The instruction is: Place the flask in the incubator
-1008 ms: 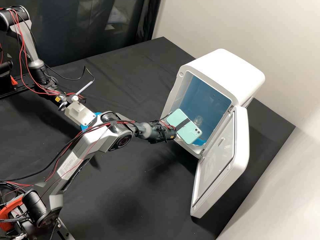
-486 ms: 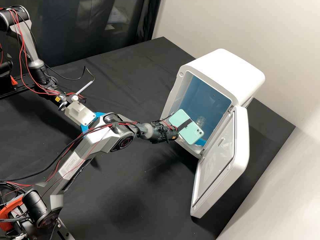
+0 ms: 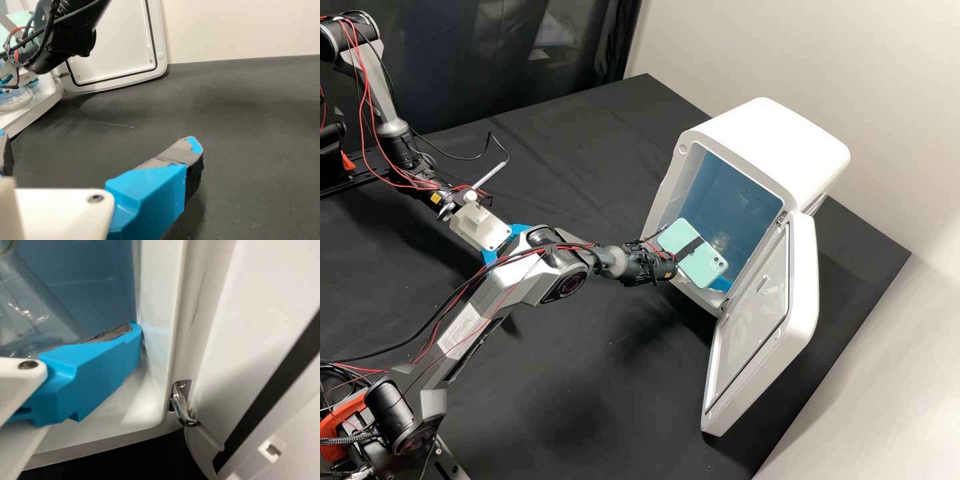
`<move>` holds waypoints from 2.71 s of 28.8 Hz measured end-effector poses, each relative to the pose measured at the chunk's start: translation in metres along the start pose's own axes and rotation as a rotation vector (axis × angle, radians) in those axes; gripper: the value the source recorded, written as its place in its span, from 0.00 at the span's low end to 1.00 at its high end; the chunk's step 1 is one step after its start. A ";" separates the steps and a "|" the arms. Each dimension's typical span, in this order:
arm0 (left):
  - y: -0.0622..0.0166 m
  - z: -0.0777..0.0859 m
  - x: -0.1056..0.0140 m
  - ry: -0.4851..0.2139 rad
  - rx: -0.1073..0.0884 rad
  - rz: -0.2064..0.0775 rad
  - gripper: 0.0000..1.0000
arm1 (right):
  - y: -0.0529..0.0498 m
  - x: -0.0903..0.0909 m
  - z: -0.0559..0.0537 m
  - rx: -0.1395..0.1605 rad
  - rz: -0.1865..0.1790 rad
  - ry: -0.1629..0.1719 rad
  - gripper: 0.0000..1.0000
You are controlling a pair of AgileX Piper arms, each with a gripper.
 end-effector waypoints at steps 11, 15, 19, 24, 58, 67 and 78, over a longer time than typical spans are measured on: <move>0.0000 0.000 0.000 0.000 0.000 0.000 1.00 | -0.001 0.000 0.000 0.001 -0.011 -0.003 1.00; -0.0006 0.000 0.000 0.000 0.000 -0.002 1.00 | -0.001 0.000 0.000 0.001 -0.012 -0.003 1.00; -0.0006 0.000 0.000 0.000 0.000 -0.002 1.00 | -0.001 0.000 0.000 -0.001 -0.013 -0.002 1.00; -0.0006 0.000 0.000 0.000 0.000 -0.002 1.00 | -0.001 0.000 -0.001 -0.006 -0.017 0.001 1.00; -0.0032 0.001 -0.002 -0.003 0.001 -0.012 1.00 | -0.023 -0.075 0.011 0.133 -0.116 0.088 1.00; -0.0120 0.013 -0.012 -0.026 0.005 -0.014 1.00 | -0.032 -0.128 0.013 0.143 -0.103 0.145 1.00; -0.0120 0.031 -0.028 -0.009 0.046 0.076 1.00 | -0.028 -0.165 0.015 0.216 0.036 0.311 1.00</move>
